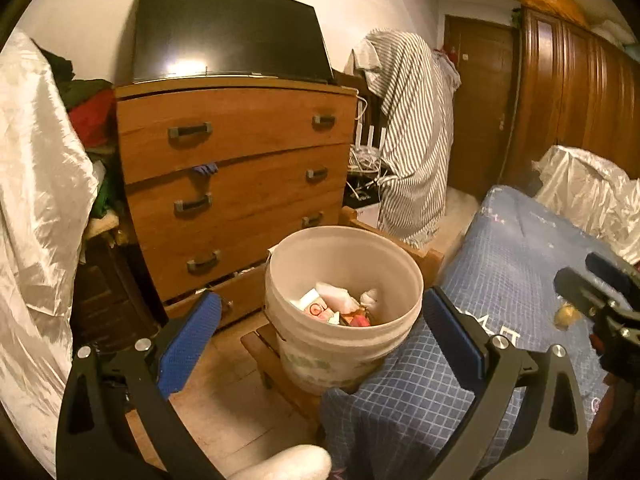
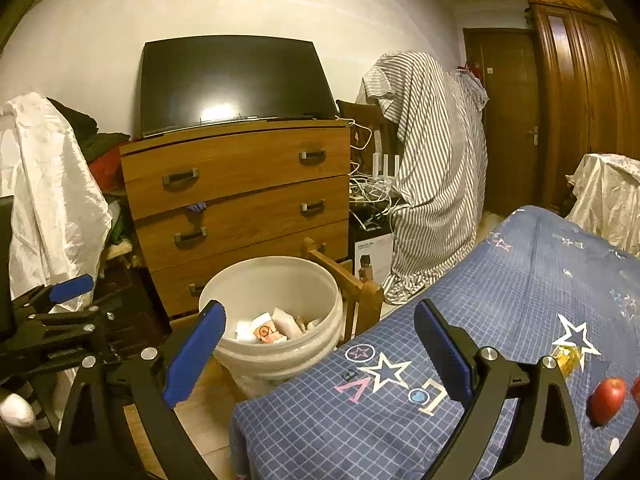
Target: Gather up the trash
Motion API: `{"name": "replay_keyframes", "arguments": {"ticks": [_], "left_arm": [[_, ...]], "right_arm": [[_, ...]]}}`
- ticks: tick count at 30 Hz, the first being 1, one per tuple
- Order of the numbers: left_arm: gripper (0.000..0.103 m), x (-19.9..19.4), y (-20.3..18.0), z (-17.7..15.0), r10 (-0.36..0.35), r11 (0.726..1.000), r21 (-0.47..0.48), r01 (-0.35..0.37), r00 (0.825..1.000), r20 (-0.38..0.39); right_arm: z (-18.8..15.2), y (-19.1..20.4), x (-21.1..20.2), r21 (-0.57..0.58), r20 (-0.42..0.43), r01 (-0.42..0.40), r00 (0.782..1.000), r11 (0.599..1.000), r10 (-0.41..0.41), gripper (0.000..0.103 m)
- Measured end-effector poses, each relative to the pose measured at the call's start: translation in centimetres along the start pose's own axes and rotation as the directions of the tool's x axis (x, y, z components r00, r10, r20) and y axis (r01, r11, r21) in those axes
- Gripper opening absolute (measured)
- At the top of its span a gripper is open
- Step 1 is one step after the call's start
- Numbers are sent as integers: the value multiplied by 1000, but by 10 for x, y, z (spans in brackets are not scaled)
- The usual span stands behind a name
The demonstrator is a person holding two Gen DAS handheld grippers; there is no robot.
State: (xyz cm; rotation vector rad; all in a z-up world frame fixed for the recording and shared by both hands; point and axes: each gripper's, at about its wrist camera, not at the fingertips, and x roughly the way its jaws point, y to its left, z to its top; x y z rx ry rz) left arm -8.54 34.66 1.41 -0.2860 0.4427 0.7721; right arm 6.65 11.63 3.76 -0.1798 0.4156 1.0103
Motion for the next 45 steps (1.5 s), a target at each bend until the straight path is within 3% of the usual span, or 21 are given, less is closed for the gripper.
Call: {"name": "replay_keyframes", "arguments": {"ticks": [10,18,21,45], "left_arm": [[97,-9,-5,-3,22,999,23,-23,999,31],[97,4,-1,-2,-7,1000,8,7,1000,-17],[98,11,-2,-2,85,996,30,-84,996,-33],[98,11,-3,0,62,998,35,-60,997,-51]], "right_arm": [[-3,3,-1,5,-1,-12,1000,1000,12,95],[-5,3,0,1,-8,-15,1000,1000,15,95],[-5,2,1,2,-9,-14,1000,1000,14,95],[-6,1,-2,6,-17,-14,1000,1000,14,96]]}}
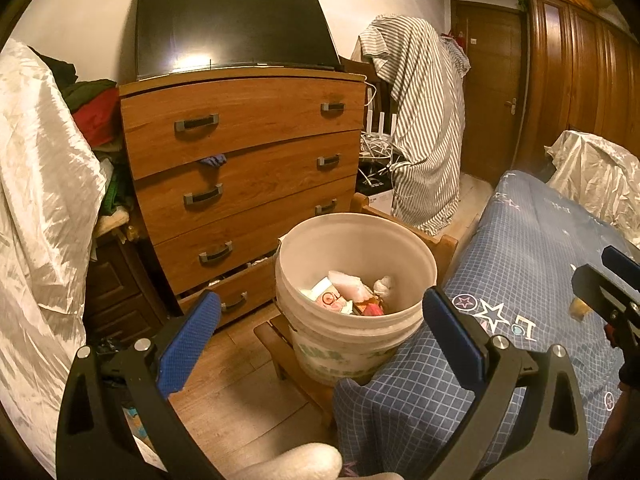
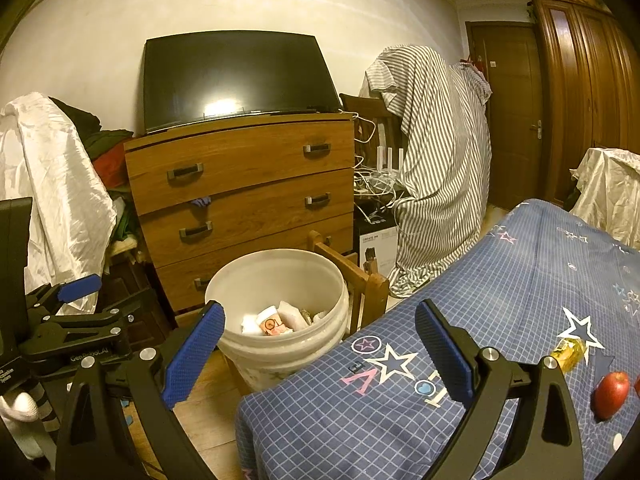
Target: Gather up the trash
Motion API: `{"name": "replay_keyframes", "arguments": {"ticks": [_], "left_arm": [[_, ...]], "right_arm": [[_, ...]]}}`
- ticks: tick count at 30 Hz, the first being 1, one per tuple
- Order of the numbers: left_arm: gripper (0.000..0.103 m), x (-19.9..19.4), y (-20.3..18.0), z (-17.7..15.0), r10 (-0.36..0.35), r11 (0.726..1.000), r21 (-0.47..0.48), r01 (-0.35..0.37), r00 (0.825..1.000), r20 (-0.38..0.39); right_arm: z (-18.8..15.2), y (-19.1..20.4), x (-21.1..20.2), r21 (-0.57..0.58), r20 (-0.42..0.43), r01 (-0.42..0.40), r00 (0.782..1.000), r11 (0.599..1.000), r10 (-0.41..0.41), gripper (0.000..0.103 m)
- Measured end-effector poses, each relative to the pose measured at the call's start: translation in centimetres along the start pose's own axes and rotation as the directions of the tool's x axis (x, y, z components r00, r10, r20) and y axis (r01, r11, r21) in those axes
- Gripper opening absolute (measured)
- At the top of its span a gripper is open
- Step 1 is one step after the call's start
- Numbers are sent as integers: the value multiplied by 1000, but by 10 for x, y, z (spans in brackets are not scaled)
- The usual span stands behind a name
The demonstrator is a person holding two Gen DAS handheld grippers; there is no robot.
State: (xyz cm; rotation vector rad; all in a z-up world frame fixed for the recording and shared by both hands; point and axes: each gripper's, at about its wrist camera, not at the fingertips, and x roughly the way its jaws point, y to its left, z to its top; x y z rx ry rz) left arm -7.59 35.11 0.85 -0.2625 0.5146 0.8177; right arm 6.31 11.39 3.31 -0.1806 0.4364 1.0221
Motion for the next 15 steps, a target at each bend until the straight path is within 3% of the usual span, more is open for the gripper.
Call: {"name": "replay_keyframes", "arguments": {"ticks": [15], "left_arm": [[98,3,-5,1,-1,1000,10,1,1000,-11]], "right_arm": [[-4,-3,4,2,-12,-10,1000,1000,10,96]]}}
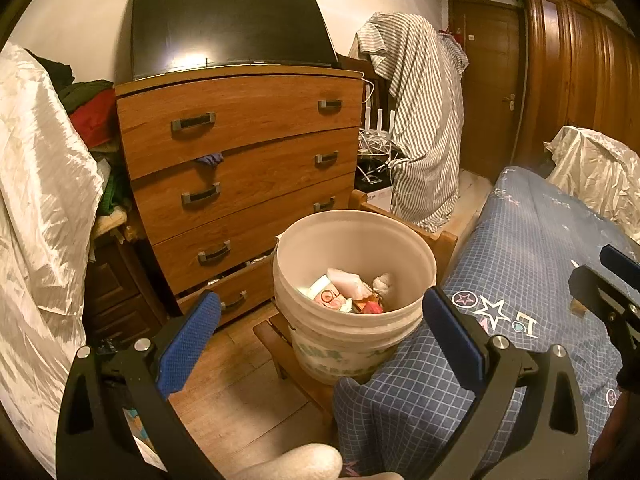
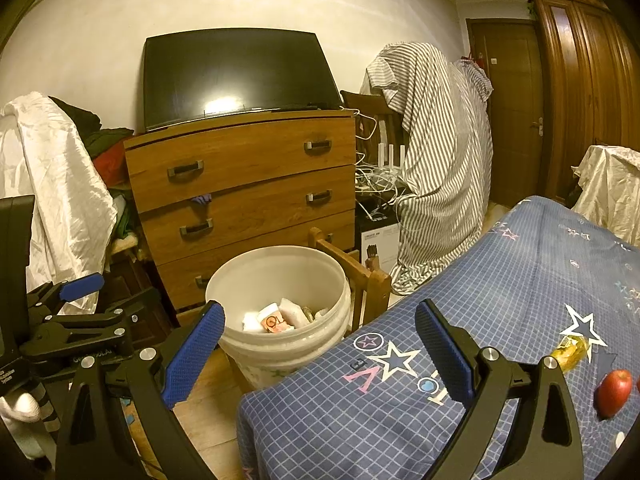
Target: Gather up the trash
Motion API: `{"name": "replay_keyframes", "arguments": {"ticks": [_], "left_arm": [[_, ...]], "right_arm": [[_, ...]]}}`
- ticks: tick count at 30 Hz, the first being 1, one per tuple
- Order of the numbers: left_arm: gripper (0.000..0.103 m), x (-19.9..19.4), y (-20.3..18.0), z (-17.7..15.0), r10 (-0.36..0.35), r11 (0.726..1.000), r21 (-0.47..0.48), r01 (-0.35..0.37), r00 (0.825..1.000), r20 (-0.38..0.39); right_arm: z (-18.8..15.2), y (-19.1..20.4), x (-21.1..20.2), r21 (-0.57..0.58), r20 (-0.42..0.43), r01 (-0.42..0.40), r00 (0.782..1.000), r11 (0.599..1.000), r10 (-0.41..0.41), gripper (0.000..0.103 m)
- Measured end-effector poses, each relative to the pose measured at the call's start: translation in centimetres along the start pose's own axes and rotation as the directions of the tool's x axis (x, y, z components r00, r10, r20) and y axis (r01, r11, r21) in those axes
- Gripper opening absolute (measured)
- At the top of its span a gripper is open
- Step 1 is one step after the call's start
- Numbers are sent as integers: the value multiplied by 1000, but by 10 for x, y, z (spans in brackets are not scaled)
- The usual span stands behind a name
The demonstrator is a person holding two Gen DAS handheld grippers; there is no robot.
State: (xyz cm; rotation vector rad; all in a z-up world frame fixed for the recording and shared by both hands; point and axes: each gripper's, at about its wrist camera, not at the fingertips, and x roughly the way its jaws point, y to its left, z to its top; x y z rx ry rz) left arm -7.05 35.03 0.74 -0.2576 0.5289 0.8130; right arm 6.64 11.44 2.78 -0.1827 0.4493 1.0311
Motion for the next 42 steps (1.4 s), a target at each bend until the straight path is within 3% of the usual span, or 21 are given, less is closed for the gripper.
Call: {"name": "replay_keyframes", "arguments": {"ticks": [35,42], "left_arm": [[98,11,-2,-5,-10,1000,14,10,1000,-25],[98,14,9,-7,-13,1000,-28,12,999,-51]], "right_arm": [[-7,-2,8,7,-17,-15,1000,1000,15,96],[-7,6,8,-6,-20,-32,999,999,31,96]]}}
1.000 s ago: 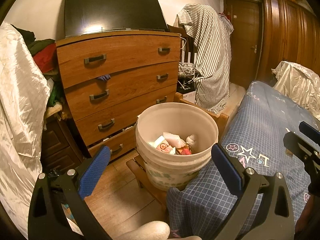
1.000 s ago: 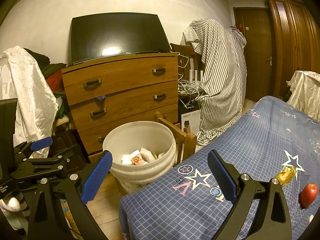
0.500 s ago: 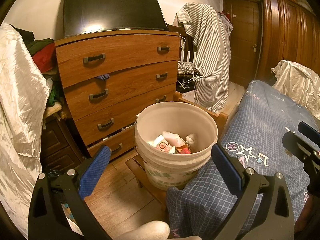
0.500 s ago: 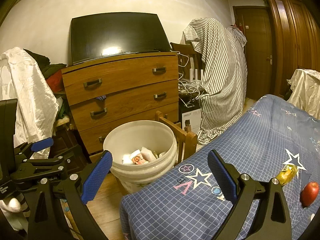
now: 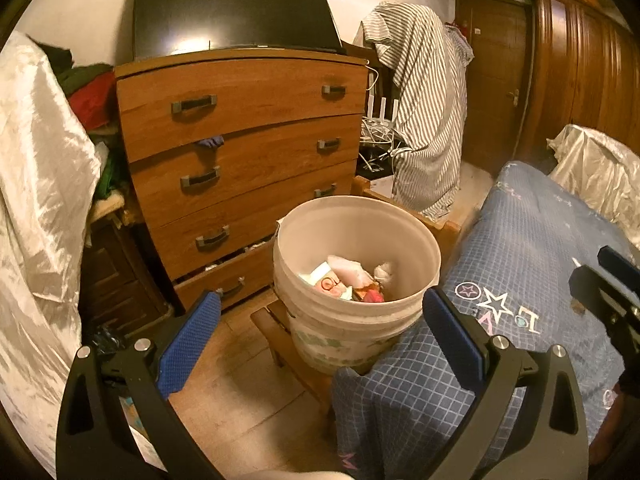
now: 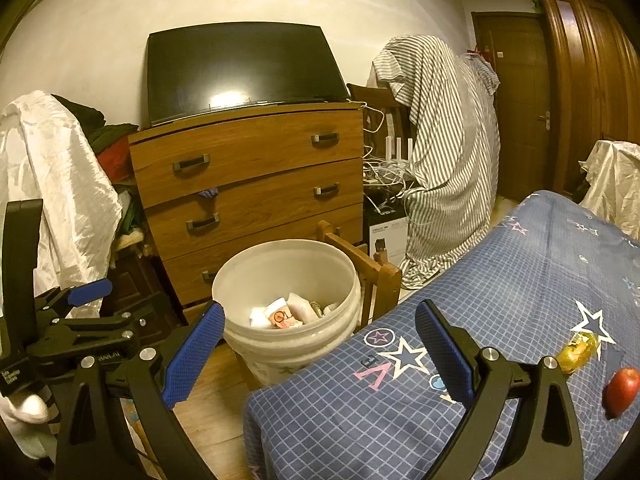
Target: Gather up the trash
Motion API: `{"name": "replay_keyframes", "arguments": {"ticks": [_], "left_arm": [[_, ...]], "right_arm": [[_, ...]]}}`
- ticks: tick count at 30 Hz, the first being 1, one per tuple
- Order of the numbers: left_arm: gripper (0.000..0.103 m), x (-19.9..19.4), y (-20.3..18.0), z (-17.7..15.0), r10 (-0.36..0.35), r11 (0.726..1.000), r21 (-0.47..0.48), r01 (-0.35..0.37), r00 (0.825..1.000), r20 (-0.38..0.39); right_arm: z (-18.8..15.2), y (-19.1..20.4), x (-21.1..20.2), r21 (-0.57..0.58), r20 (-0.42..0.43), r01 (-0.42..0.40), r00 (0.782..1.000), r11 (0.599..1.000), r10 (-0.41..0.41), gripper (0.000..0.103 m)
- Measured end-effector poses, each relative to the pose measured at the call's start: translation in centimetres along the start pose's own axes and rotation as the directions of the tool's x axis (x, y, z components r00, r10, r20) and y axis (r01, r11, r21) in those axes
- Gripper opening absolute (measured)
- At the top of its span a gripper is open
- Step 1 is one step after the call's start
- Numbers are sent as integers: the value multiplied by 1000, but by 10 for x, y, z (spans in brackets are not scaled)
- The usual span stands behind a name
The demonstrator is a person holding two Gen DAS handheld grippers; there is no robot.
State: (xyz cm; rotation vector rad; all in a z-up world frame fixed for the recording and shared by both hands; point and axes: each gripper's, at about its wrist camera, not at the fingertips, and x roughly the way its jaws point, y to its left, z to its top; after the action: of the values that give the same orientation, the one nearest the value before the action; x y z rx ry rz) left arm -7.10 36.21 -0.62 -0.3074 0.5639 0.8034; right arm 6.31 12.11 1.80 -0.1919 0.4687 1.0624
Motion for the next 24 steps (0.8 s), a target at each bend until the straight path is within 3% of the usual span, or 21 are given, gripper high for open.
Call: {"name": "replay_keyframes", "arguments": {"ticks": [9,24], "left_arm": [[98,-4,0,4,33,999,39,-35,999,37],[98,-1,4,6,27,999,33,-27,1000,17]], "right_arm": [[5,11,2,-24,-2,17,1000,1000,-17,98],[10,15,6,-33,-6,3,1000,999,-3,98]]}}
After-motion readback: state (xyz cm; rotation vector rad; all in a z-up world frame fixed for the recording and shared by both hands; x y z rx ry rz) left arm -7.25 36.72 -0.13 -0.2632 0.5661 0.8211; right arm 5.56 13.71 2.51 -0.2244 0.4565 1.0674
